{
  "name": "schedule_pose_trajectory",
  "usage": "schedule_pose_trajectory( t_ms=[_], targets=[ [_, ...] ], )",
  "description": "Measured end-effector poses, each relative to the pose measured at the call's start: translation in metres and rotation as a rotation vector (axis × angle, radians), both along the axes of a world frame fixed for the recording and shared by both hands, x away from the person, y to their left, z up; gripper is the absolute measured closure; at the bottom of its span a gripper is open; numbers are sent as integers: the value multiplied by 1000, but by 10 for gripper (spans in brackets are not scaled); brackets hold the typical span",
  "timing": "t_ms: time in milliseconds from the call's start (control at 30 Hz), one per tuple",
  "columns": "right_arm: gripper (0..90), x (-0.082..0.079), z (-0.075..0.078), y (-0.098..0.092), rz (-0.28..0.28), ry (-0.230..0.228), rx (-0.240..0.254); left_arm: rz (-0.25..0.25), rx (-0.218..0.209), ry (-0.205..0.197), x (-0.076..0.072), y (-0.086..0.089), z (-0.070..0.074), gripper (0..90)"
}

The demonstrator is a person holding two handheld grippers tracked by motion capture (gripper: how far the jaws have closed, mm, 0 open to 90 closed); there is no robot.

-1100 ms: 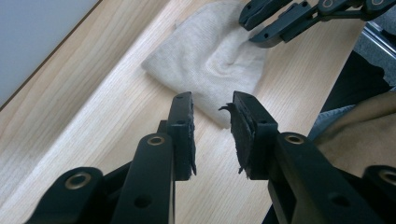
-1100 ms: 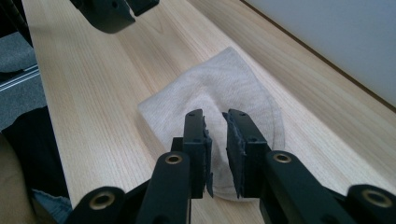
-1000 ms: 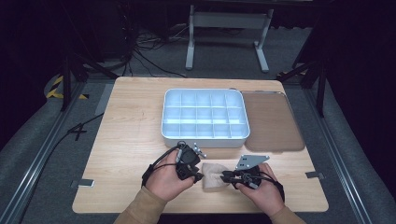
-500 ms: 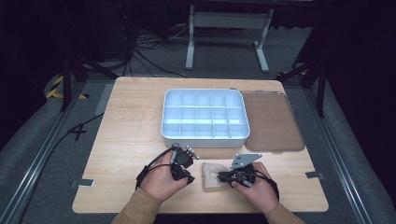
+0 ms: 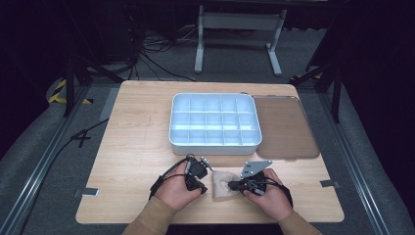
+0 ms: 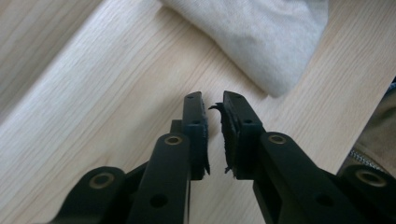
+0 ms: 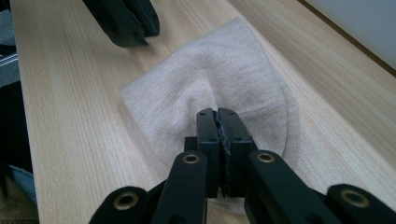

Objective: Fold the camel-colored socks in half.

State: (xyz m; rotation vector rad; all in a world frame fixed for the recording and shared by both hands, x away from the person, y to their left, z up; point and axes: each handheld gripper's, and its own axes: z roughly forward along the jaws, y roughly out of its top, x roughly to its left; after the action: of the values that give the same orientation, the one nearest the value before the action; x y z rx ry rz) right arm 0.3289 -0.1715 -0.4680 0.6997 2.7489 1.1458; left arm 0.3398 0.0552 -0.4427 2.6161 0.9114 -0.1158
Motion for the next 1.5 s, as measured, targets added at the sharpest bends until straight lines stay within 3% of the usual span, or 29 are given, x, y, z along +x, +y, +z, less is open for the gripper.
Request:
schedule_pose_trajectory(
  t_ms=[433,667,1133,1200,1500],
  targets=[
    [887,-1,-1,-1,-7,-2,13,-57,28,-113,1,-17,-4,875],
    [887,-2,-2,-2,-9,-11,21,-79,29,-130,2,-24,-4,879],
    [886,-4,-3,-2,-26,-18,30,-83,-68,-154,0,-27,6,876],
    [886,-5,-4,-3,-30,-25,36,-98,-89,-172,-1,-31,9,875],
    [884,-9,-5,-3,-43,-49,42,-127,-98,-181,0,-41,11,870]
  ],
)
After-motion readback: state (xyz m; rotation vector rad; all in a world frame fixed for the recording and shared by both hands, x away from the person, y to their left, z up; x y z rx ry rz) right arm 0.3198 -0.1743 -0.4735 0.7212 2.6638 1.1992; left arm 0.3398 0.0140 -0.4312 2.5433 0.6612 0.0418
